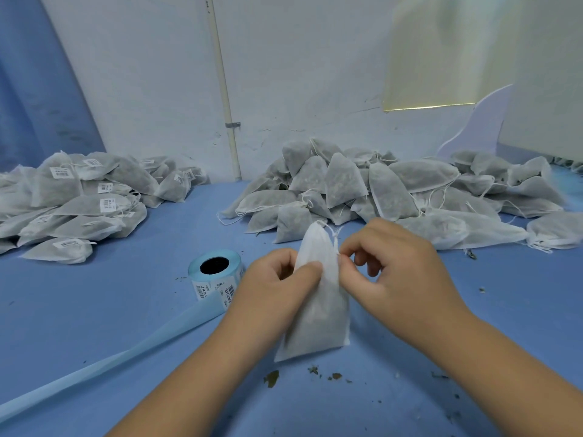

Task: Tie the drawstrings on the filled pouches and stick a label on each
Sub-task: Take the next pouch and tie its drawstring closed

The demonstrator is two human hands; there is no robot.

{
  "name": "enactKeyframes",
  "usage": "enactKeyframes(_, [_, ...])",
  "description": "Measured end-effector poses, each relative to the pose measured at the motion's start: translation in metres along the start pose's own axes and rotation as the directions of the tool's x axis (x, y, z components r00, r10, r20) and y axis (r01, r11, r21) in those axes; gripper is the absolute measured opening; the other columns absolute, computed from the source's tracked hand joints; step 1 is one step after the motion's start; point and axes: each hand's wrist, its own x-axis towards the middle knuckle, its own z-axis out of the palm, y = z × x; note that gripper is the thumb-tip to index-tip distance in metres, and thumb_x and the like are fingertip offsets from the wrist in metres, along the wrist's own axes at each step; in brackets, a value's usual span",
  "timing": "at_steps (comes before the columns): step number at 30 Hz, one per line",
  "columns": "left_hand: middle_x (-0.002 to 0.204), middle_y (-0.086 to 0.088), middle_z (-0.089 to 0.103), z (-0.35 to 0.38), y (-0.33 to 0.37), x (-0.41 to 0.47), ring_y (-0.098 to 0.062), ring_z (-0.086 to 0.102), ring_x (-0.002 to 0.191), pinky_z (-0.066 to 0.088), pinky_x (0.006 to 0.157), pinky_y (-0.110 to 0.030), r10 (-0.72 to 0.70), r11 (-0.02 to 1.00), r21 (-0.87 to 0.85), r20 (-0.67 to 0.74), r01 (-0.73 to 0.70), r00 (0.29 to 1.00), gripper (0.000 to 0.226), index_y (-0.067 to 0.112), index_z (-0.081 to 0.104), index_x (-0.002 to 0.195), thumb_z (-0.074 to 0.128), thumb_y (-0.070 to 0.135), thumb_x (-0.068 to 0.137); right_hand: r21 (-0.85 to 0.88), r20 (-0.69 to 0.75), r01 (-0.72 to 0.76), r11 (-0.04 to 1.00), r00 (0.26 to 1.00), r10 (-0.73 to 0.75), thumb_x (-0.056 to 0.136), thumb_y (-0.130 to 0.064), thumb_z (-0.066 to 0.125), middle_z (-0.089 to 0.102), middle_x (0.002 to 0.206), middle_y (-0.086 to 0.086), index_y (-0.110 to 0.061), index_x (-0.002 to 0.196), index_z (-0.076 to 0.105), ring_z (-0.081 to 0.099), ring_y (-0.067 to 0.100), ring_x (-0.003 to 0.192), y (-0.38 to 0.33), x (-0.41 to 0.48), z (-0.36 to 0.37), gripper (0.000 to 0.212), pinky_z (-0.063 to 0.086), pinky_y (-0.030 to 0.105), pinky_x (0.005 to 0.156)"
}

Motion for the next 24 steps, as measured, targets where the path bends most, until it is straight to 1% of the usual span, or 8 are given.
enactKeyframes(4, [0.058, 0.013, 0.058, 0.0, -0.003, 0.001, -0.002, 0.049, 0.052, 0.038, 0.048, -0.011, 0.044, 0.996, 0.082, -0.146, -0.032, 0.988, 0.015, 0.022, 0.061, 0.068, 0.062, 0.02, 0.082, 0.002, -0.057, -0.023, 1.0, 0.998, 0.023, 0.074, -0.019, 0.063, 0.05, 0.067, -0.012, -0.021, 0.07, 0.063, 0.048, 0.011, 0.06, -0.003, 0.001, 0.0, 0.005, 0.045, 0.032, 0.055])
enactKeyframes(7, [0.061, 0.014, 0.061, -0.001, -0.003, 0.0, 0.001, 0.05, 0.052, 0.038, 0.048, -0.01, 0.089, 0.989, 0.13, -0.19, -0.065, 0.978, 0.01, 0.023, 0.063, 0.072, 0.061, 0.019, 0.081, -0.023, -0.042, 0.018, 1.0, 0.999, -0.019, 0.076, -0.016, 0.068, 0.051, 0.069, -0.011, -0.02, 0.072, 0.065, 0.047, 0.009, 0.059, -0.006, -0.002, 0.0, 0.006, 0.046, 0.035, 0.053])
enactKeyframes(11, [0.054, 0.018, 0.055, 0.001, 0.0, -0.001, 0.002, 0.047, 0.05, 0.036, 0.047, -0.009, 0.109, 0.988, 0.127, -0.195, -0.085, 0.975, 0.019, 0.026, 0.06, 0.063, 0.061, 0.019, 0.081, -0.153, 0.004, 0.113, 0.982, 0.994, -0.114, 0.076, -0.015, 0.07, 0.053, 0.067, -0.007, -0.018, 0.07, 0.066, 0.047, 0.012, 0.057, -0.012, -0.006, 0.005, 0.008, 0.045, 0.033, 0.046])
enactKeyframes(14, [0.049, 0.019, 0.049, 0.002, 0.001, -0.001, 0.001, 0.042, 0.047, 0.033, 0.045, -0.01, 0.089, 0.993, 0.088, -0.16, -0.076, 0.983, 0.034, 0.032, 0.056, 0.053, 0.059, 0.016, 0.084, -0.198, 0.05, 0.123, 0.972, 0.992, -0.115, 0.074, -0.011, 0.074, 0.054, 0.064, -0.001, -0.015, 0.067, 0.065, 0.053, 0.021, 0.055, -0.013, -0.008, 0.008, 0.012, 0.045, 0.036, 0.043])
enactKeyframes(16, [0.05, 0.019, 0.048, 0.002, 0.0, 0.0, 0.001, 0.041, 0.048, 0.032, 0.047, -0.011, 0.064, 0.997, 0.056, -0.127, -0.057, 0.99, 0.038, 0.034, 0.057, 0.053, 0.058, 0.015, 0.086, -0.22, 0.083, 0.111, 0.969, 0.992, -0.095, 0.075, -0.011, 0.074, 0.054, 0.063, 0.0, -0.014, 0.066, 0.064, 0.053, 0.023, 0.056, -0.013, -0.008, 0.007, 0.014, 0.045, 0.037, 0.042])
enactKeyframes(19, [0.057, 0.016, 0.054, 0.002, -0.001, -0.001, -0.003, 0.047, 0.056, 0.039, 0.057, -0.021, 0.024, 0.999, -0.022, -0.059, -0.025, 0.998, 0.023, 0.025, 0.064, 0.063, 0.06, 0.022, 0.086, -0.24, 0.135, 0.108, 0.965, 0.988, -0.077, 0.077, -0.014, 0.071, 0.055, 0.064, 0.0, -0.013, 0.066, 0.064, 0.054, 0.023, 0.058, -0.011, -0.007, 0.005, 0.014, 0.046, 0.038, 0.043])
enactKeyframes(21, [0.067, 0.008, 0.062, 0.003, -0.002, -0.002, -0.006, 0.054, 0.064, 0.043, 0.063, -0.025, -0.005, 0.996, -0.087, 0.009, 0.006, 1.0, 0.017, 0.019, 0.07, 0.074, 0.061, 0.026, 0.087, -0.249, 0.171, 0.109, 0.962, 0.983, -0.067, 0.08, -0.016, 0.069, 0.054, 0.065, 0.0, -0.014, 0.067, 0.065, 0.053, 0.022, 0.06, -0.01, -0.007, 0.004, 0.013, 0.045, 0.037, 0.045])
enactKeyframes(24, [0.074, 0.005, 0.07, 0.002, -0.004, -0.001, -0.007, 0.062, 0.069, 0.047, 0.063, -0.021, -0.047, 0.983, -0.17, 0.089, 0.062, 0.995, 0.02, 0.017, 0.074, 0.081, 0.063, 0.03, 0.091, -0.248, 0.231, 0.094, 0.964, 0.972, -0.036, 0.088, -0.024, 0.06, 0.055, 0.073, -0.002, -0.017, 0.078, 0.068, 0.053, 0.02, 0.069, -0.01, -0.006, 0.004, 0.014, 0.046, 0.037, 0.054])
